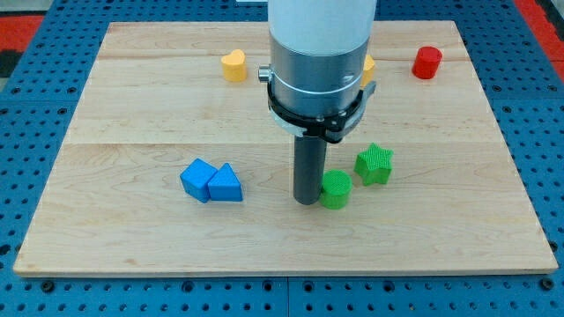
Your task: Move the red star above the yellow hexagon
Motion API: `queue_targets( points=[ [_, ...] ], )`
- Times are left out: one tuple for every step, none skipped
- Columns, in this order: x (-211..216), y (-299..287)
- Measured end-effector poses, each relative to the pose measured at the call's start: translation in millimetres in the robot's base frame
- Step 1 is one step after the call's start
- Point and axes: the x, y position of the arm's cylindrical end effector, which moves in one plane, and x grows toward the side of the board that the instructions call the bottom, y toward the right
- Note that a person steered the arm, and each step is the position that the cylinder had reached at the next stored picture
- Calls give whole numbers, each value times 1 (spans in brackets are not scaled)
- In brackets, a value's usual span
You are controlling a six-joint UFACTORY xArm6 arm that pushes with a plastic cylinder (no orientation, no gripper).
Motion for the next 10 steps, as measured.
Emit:
queue_targets(
  points=[
    [0,23],
    [0,58],
    [-2,72],
    [-2,49],
    [-20,26],
    [-57,23],
    [-91,23],
    [-124,22],
    [-150,13],
    [-172,-4]
  ],
)
